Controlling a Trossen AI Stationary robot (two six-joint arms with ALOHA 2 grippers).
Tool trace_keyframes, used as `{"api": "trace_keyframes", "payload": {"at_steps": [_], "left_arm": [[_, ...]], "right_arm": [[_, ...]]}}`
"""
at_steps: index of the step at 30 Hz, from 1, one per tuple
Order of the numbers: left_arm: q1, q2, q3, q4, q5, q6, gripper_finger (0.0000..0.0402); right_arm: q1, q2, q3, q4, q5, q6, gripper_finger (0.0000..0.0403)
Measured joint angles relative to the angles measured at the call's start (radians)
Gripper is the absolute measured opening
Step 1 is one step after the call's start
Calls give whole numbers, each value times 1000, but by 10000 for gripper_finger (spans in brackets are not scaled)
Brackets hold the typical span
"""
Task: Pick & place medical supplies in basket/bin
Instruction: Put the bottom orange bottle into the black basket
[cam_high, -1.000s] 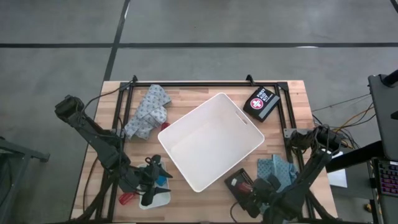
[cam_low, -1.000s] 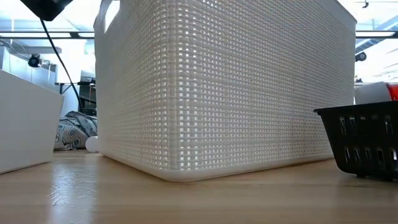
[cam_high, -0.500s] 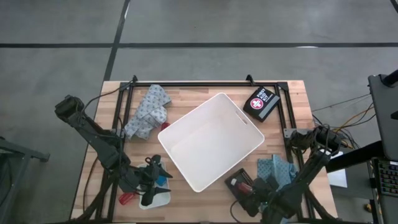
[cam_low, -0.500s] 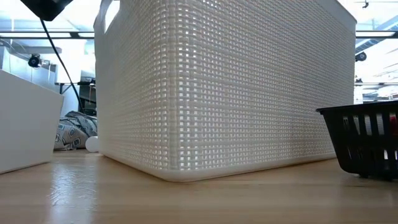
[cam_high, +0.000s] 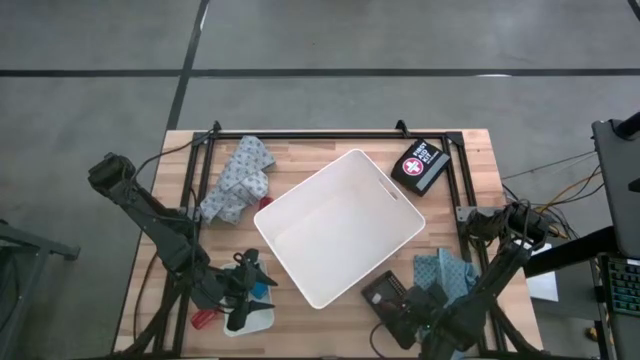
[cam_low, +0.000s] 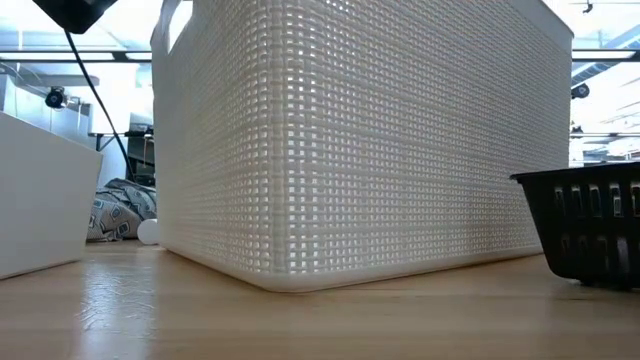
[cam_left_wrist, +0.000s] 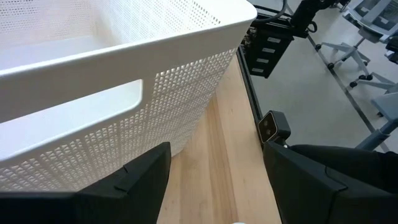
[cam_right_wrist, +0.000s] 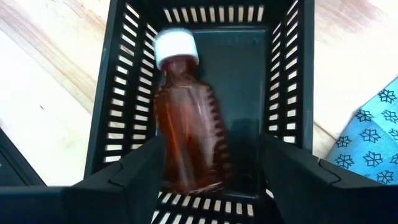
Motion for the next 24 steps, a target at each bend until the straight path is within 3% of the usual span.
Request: {"api": "trace_keyframes", "payload": {"at_steps": [10,17,20,24], "left_arm": [[0,0,0,0,0,0,260],[0,0,0,0,0,0,260],[0,0,0,0,0,0,260],[0,0,0,0,0,0,261]], "right_arm": [[0,1,0,1,6,-22,264],[3,-20,4,-19,102,-32,259],[11,-30,30,-4,176,-110,260],[37,-41,87,48,375,-294,267]]}}
